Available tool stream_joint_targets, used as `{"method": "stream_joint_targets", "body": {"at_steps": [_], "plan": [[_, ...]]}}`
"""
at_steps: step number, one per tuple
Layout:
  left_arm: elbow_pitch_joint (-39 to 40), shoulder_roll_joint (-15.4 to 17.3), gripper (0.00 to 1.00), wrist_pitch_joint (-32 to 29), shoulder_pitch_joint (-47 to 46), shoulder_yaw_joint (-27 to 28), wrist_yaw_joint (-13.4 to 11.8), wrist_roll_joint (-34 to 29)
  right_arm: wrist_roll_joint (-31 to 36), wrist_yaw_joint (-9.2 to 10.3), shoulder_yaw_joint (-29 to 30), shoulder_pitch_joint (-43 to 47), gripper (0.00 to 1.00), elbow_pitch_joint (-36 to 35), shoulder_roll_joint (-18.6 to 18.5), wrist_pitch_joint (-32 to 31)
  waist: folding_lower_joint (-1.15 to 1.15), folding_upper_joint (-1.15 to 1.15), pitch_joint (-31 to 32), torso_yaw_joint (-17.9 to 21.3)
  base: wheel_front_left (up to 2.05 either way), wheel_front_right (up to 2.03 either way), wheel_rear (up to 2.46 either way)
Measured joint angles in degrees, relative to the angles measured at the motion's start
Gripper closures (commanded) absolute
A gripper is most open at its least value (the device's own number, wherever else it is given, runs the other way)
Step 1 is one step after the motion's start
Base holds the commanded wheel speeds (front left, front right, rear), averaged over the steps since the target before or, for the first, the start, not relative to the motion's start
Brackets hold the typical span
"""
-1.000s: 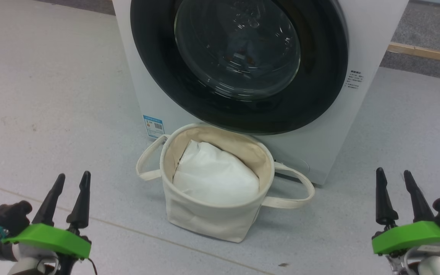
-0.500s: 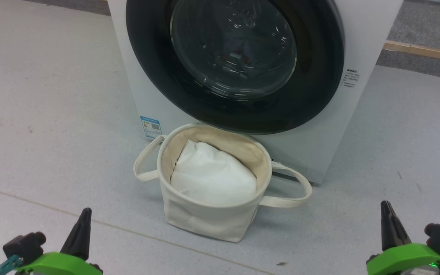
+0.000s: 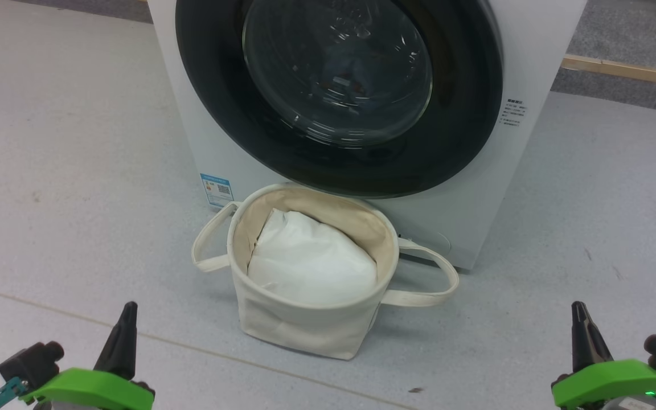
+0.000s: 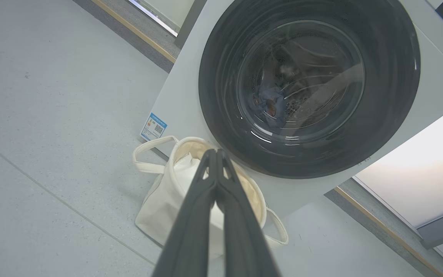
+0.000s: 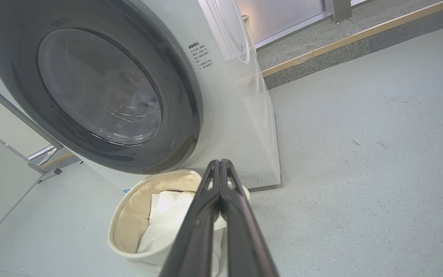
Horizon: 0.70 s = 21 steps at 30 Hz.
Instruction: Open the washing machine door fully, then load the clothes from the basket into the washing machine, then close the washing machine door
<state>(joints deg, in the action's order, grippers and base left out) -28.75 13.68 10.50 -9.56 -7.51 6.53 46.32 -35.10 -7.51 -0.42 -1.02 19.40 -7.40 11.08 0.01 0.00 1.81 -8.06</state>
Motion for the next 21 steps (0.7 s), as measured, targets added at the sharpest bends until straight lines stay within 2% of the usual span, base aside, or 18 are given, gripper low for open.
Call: {"method": "stream_joint_targets", "body": {"at_steps": [21], "plan": [[3.46,-2.29,1.0,-3.42,0.41,2.68,-0.56,9.43,-11.52,0.01,1.71,-0.69,1.0,-0.55,1.15,-3.65,0.0,0.0,-0.34,1.66,0.0,0.0,0.0]]}}
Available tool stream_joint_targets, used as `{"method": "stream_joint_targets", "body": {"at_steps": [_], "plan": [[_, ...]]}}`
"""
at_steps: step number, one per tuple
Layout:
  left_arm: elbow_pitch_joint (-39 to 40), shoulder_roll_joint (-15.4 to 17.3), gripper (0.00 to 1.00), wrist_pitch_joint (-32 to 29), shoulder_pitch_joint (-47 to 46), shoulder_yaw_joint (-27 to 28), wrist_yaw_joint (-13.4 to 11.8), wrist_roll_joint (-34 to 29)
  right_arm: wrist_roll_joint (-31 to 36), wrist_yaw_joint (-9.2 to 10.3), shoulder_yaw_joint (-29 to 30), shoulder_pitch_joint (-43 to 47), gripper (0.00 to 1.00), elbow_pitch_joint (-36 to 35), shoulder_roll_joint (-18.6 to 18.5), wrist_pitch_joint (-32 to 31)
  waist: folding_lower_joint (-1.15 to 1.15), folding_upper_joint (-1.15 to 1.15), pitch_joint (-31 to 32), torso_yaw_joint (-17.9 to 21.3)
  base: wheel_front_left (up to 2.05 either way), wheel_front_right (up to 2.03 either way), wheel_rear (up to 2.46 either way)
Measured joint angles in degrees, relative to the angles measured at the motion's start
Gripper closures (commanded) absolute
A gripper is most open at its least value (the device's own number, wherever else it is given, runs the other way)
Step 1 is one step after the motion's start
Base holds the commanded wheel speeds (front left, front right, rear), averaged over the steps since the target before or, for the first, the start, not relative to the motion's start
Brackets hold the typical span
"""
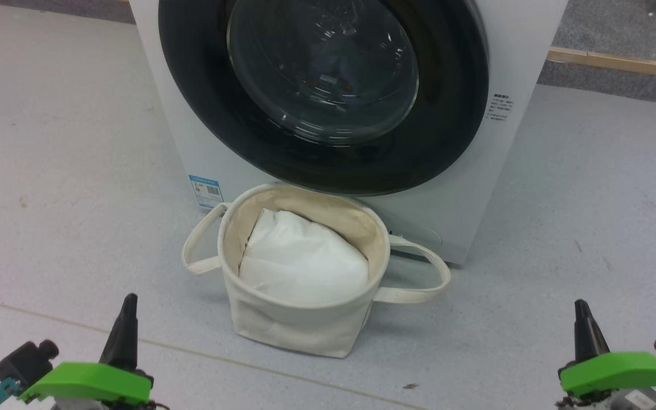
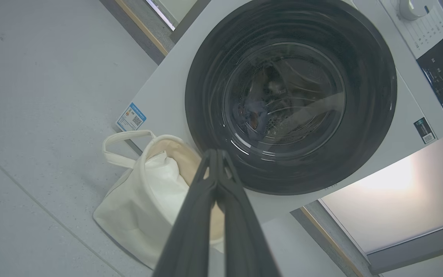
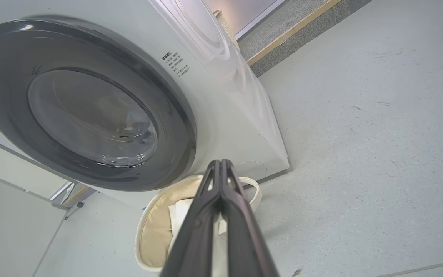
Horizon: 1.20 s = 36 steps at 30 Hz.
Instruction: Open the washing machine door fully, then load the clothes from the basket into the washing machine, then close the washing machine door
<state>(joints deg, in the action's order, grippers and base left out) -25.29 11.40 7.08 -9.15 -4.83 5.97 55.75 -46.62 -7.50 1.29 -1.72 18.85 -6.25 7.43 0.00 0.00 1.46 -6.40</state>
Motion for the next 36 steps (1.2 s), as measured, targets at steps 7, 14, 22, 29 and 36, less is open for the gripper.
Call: {"method": "stream_joint_targets", "body": {"at_steps": [7,14,22,29,36], "plan": [[1.27,-0.82,1.0,-1.33,1.0,0.46,-0.43,3.54,-4.42,0.0,0.62,-0.49,1.0,-0.19,0.21,-1.4,0.0,0.0,-0.13,0.63,0.0,0.0,0.0],[2.86,-1.65,1.0,-2.52,1.03,1.86,-0.51,7.1,-8.96,0.0,1.24,-0.49,1.0,-0.29,0.38,-2.76,0.0,-0.01,-0.26,1.27,0.0,0.0,0.0],[3.94,-2.52,1.0,-3.99,1.15,2.31,-0.91,10.65,-13.43,0.0,1.72,-0.53,1.0,-0.46,0.66,-3.9,0.0,-0.01,-0.39,1.9,0.0,0.0,0.0],[5.06,-3.26,1.0,-5.04,2.21,3.68,-0.94,14.16,-17.82,0.0,2.18,-1.12,1.0,-0.69,0.99,-5.13,0.0,0.0,-0.52,2.53,0.0,0.0,0.0],[6.34,-4.11,1.0,-6.05,2.26,3.99,-1.43,16.72,-21.15,0.01,2.71,-1.62,1.0,-0.86,1.19,-6.22,0.0,0.0,-0.61,3.0,0.0,0.0,0.0]]}}
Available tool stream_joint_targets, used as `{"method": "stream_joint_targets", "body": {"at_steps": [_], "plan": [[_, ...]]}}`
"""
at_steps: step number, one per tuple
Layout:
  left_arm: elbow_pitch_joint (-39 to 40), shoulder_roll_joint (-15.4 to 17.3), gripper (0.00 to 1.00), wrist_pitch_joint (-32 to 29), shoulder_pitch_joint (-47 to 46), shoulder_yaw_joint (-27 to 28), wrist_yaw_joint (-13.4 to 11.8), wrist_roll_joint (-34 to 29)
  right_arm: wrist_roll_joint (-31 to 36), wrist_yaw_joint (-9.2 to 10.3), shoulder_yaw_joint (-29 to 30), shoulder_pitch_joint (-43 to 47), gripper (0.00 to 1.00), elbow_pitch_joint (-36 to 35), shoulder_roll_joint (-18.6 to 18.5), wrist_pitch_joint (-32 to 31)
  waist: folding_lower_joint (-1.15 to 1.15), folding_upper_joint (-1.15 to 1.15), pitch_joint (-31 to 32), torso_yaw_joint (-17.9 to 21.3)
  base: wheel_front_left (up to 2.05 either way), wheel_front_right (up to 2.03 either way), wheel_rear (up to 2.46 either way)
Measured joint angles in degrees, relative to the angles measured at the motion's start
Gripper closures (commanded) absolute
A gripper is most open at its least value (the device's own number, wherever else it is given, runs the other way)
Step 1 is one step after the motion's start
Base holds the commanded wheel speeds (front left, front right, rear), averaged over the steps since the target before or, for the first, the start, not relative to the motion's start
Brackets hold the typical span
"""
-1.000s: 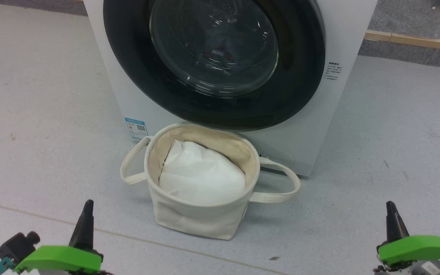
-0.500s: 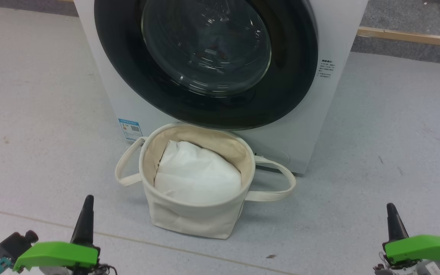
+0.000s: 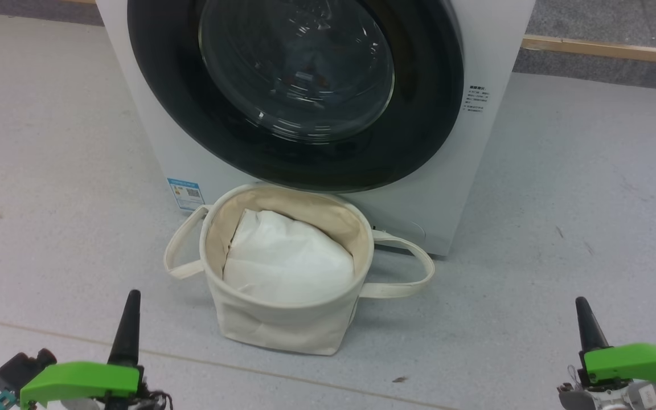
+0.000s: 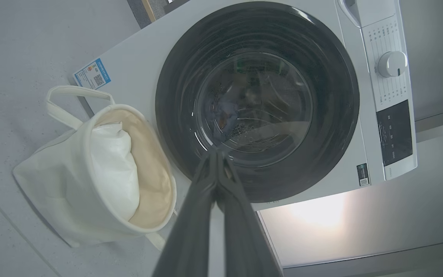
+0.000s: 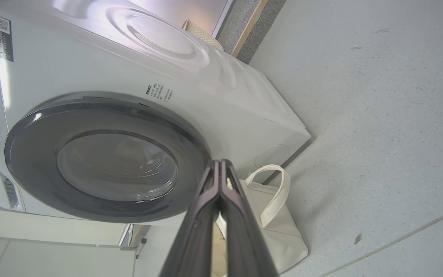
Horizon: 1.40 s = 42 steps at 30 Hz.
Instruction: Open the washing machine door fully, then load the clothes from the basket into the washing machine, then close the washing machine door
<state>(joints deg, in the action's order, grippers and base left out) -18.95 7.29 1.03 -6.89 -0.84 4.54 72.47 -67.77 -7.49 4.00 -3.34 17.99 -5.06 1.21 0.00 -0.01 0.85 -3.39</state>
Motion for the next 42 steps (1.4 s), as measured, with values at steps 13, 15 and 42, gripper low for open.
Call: {"method": "stream_joint_targets", "body": {"at_steps": [13,15,42], "plan": [[2.07,-1.27,1.0,-1.99,0.13,1.71,-0.08,5.91,-7.37,0.0,0.75,-0.01,1.0,-0.19,0.68,-1.93,0.0,0.0,-0.21,1.04,0.0,0.0,0.0],[2.25,-1.66,1.0,-2.44,0.33,1.78,-0.09,6.7,-8.57,0.0,0.84,-0.01,1.0,-0.22,0.69,-2.26,0.0,0.0,-0.25,1.19,0.0,0.0,0.0],[6.34,-4.21,1.0,-6.57,2.33,5.3,-1.02,18.56,-23.96,0.01,2.31,-1.36,1.0,-0.89,1.13,-6.23,0.0,0.01,-0.68,3.32,0.0,0.0,0.0]]}}
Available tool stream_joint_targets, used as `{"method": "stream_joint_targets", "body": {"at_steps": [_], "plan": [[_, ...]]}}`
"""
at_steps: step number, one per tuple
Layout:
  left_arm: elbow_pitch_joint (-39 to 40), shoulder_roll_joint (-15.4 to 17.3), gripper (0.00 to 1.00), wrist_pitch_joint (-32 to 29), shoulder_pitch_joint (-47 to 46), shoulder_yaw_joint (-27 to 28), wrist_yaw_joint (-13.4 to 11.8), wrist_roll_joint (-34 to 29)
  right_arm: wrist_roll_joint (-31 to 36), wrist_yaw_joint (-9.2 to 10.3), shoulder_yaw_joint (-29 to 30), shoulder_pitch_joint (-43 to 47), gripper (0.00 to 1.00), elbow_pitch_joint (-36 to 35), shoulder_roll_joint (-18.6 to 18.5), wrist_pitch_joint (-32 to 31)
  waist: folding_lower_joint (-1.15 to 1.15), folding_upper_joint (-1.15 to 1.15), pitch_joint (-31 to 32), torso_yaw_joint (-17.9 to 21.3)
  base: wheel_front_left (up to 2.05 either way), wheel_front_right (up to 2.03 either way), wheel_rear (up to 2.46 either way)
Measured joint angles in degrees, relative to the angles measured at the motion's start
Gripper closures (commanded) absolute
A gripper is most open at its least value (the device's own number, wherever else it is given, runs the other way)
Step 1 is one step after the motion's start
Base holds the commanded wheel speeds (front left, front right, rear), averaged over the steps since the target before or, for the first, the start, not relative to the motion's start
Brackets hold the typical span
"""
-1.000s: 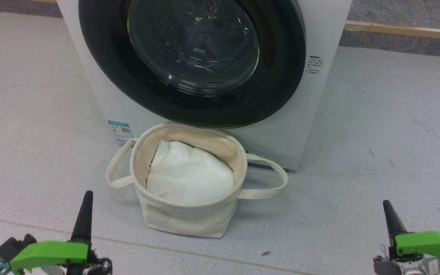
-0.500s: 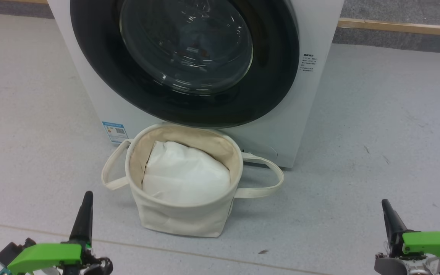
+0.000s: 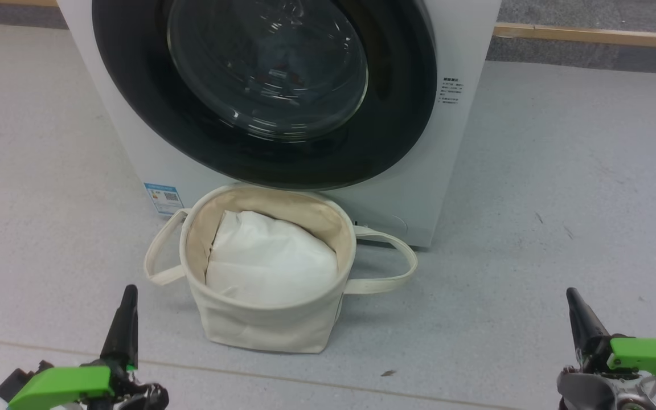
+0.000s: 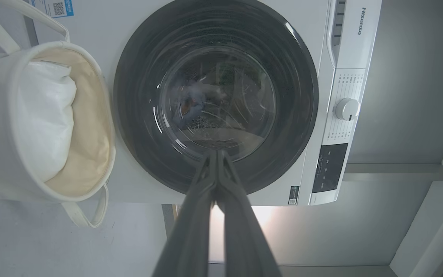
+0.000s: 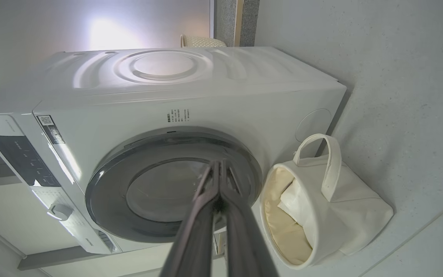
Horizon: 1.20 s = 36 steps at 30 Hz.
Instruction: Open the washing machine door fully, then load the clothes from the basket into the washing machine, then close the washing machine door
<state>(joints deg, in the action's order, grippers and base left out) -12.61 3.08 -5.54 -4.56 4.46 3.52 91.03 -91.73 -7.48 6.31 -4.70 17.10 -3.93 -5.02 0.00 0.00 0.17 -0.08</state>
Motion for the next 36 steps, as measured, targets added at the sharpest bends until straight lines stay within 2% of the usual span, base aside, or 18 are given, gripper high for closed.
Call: {"method": "stream_joint_targets", "body": {"at_steps": [36], "plan": [[0.52,-0.46,1.0,-0.47,-0.03,0.1,0.0,0.99,-1.65,0.0,-0.25,0.01,1.0,-0.05,0.02,0.04,0.0,0.0,-0.03,0.1,0.0,0.0,0.0]]}}
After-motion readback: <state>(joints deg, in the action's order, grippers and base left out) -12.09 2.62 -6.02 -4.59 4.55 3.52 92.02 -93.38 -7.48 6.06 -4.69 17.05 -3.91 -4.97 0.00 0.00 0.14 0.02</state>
